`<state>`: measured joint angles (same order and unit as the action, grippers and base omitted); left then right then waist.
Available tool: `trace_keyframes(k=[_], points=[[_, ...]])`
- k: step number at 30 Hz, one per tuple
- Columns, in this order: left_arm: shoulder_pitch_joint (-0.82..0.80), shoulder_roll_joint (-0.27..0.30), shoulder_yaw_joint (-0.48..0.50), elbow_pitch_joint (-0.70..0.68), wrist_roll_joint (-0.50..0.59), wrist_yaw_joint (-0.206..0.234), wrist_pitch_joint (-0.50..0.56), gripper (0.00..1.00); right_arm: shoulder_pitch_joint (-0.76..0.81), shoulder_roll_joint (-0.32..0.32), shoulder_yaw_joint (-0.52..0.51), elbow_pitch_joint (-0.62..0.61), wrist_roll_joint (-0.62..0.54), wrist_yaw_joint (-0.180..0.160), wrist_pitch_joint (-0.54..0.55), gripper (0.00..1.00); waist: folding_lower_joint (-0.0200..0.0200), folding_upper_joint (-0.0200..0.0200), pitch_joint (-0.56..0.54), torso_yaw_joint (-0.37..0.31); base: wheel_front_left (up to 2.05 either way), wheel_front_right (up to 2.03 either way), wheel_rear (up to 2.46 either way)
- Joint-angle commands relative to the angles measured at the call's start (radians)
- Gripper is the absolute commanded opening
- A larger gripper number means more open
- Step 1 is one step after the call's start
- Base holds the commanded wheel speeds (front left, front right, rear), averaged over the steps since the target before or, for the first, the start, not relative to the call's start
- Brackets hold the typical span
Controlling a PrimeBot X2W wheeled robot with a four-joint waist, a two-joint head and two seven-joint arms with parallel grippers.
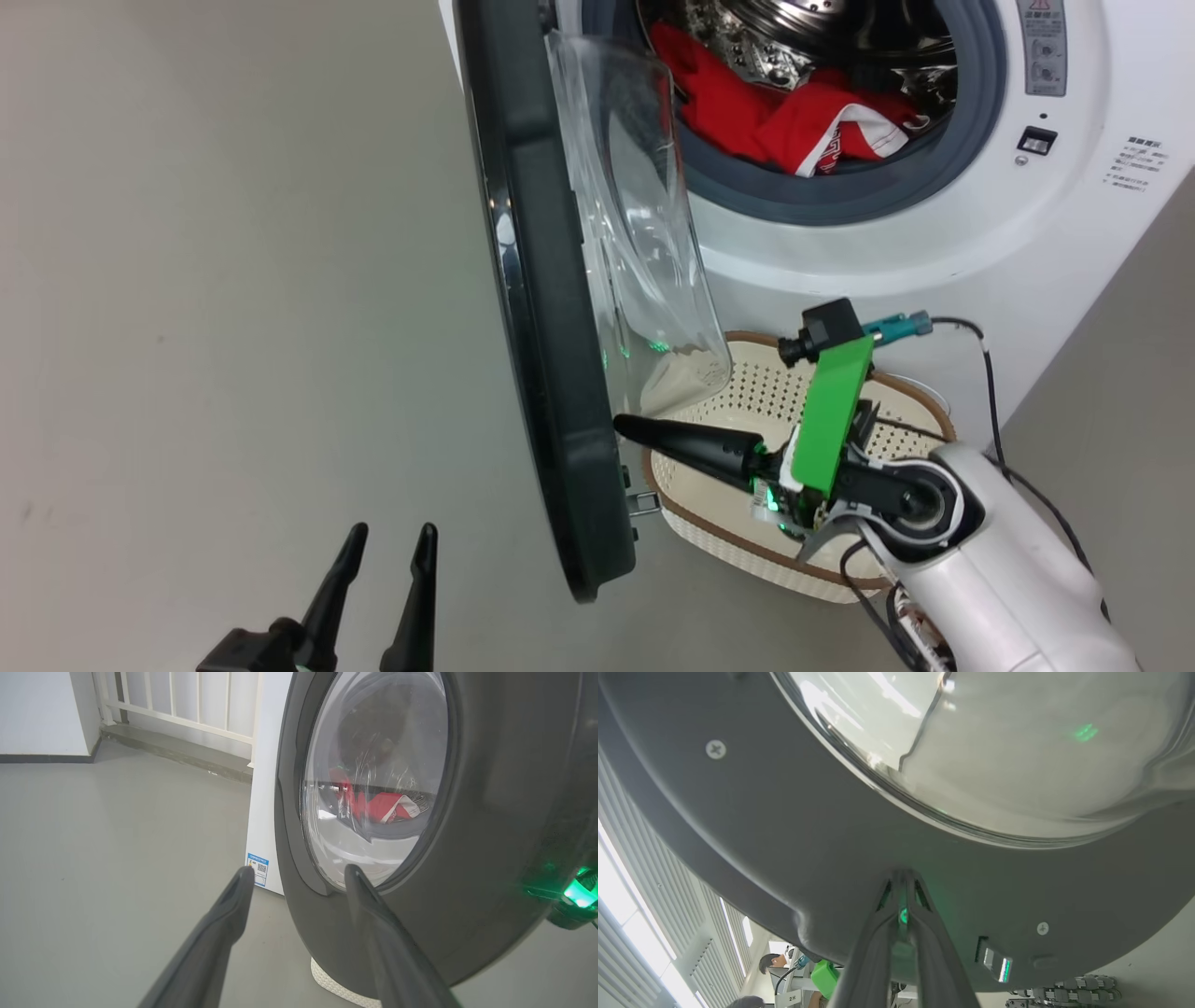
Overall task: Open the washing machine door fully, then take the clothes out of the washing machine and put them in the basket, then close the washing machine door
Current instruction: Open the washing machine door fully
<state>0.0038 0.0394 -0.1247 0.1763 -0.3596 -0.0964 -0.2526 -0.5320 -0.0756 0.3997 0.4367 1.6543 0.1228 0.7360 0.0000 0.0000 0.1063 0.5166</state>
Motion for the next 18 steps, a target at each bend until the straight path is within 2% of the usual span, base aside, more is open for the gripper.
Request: trace_keyframes(k=[1, 18], points=[[-0.006, 0.011, 0.036, -0.019, 0.015, 0.001, -0.009, 1.00, 0.009, 0.025, 0.004, -0.032, -0.013, 0.008, -0.011, 1.00, 0.0000, 0.0000, -0.003, -0.007, 0.00, 0.00, 0.00], [-0.002, 0.011, 0.077, -0.012, 0.029, -0.010, -0.009, 1.00, 0.159, -0.011, -0.066, -0.024, -0.098, 0.008, -0.149, 1.00, 0.0000, 0.0000, -0.016, -0.084, 0.00, 0.00, 0.00]])
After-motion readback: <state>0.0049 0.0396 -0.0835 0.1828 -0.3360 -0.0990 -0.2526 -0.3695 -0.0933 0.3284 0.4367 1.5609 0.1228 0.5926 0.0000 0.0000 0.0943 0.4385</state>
